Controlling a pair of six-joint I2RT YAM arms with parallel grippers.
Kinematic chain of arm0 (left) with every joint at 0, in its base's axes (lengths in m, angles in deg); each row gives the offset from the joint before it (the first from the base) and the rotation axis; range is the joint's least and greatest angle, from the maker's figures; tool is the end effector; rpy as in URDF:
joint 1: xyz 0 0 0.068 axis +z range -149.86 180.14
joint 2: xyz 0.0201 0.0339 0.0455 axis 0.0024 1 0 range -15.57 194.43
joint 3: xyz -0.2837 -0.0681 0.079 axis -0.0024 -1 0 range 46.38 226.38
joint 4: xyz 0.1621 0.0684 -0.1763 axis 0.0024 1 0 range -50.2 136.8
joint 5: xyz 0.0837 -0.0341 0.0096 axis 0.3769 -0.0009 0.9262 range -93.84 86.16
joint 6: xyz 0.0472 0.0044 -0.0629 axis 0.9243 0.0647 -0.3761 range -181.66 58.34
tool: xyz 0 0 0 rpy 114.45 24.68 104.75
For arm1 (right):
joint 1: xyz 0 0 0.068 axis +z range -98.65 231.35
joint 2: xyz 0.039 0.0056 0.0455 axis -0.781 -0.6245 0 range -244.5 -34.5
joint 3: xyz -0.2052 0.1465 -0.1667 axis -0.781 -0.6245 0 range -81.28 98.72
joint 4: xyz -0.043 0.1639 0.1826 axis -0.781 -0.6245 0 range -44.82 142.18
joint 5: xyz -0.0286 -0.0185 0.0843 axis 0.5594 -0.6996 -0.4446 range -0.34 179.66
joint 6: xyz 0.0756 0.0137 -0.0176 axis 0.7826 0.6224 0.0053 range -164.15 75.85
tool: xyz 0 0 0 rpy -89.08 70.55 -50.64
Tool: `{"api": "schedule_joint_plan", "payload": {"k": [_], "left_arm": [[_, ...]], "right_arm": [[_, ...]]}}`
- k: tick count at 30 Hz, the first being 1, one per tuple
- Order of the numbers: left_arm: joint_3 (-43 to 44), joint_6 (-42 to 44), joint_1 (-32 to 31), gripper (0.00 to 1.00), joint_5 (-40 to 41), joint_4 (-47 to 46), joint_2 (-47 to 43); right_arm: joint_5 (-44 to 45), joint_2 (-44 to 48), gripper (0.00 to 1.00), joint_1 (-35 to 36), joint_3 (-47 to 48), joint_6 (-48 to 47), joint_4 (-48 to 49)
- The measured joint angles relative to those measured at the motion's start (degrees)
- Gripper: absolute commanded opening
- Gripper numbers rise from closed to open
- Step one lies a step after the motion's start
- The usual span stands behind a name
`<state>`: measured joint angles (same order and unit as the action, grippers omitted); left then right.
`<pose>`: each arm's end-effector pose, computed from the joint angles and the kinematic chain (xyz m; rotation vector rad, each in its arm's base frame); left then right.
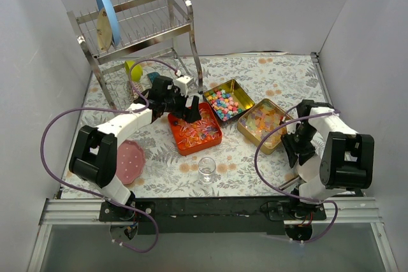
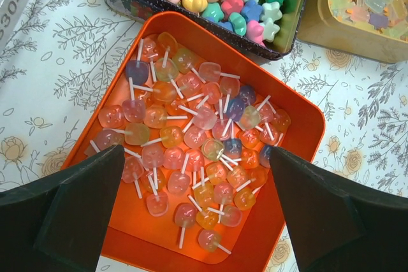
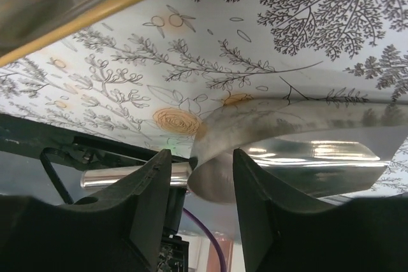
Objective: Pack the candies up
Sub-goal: Pick up the spatula from the corner of the board, then adjust the spatula.
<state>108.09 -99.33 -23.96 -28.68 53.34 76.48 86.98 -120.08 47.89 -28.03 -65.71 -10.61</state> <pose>0.3156 -0.1722 0.2486 -0.0621 2.4863 -1.0093 0.2124 -0.0097 0.1928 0.4784 -3.0254 -0.0995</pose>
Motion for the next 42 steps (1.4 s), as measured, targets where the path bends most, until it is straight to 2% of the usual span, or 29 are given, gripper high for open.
{"api": "schedule_joint_plan", "payload": {"k": [4,6,7,10,14,15,24,31,35,37,39,42], "left_arm": [[0.74,0.26,0.13,0.98,0.00,0.02,0.20],[0.76,0.48,0.17,0.98,0.00,0.04,0.20],[0.76,0.57,0.22,0.98,0.02,0.15,0.20],[0.76,0.66,0.37,0.98,0.00,0.24,0.20],[0.76,0.81,0.37,0.98,-0.02,0.26,0.13],[0.76,0.83,0.37,0.98,-0.04,0.26,0.09],[0.76,1.05,0.37,0.98,-1.53,0.20,-0.85],[1.07,-0.17,0.35,0.98,-4.26,0.07,-1.84],[3.58,-3.04,0.37,0.98,-4.57,1.42,-1.84],[5.64,-3.85,0.37,0.91,-5.86,2.43,-1.84],[7.69,-5.20,0.81,0.88,-8.85,3.06,-1.84],[9.31,-7.89,1.55,0.87,-14.21,2.69,-1.84]], "right_arm": [[2.58,-2.93,0.44,0.37,-1.38,0.50,1.77],[3.69,-3.48,0.35,0.50,-1.68,0.68,2.27],[4.09,-3.61,0.26,0.50,-1.68,0.68,2.51],[4.85,-3.67,0.09,0.50,-1.68,1.27,2.91],[5.97,-3.50,0.07,0.50,-1.68,1.44,3.85],[5.97,-3.37,0.01,0.50,-1.68,1.36,4.00],[6.99,1.64,0.01,0.50,-1.20,0.31,3.98],[7.28,7.67,0.01,2.75,9.62,-4.70,0.22],[5.22,12.90,0.01,12.02,11.17,-10.78,1.51],[3.67,15.63,0.01,17.99,10.91,-14.34,3.17],[1.79,17.99,0.01,23.78,10.36,-18.32,5.81],[0.87,20.50,0.01,31.08,8.55,-24.37,11.08]]}}
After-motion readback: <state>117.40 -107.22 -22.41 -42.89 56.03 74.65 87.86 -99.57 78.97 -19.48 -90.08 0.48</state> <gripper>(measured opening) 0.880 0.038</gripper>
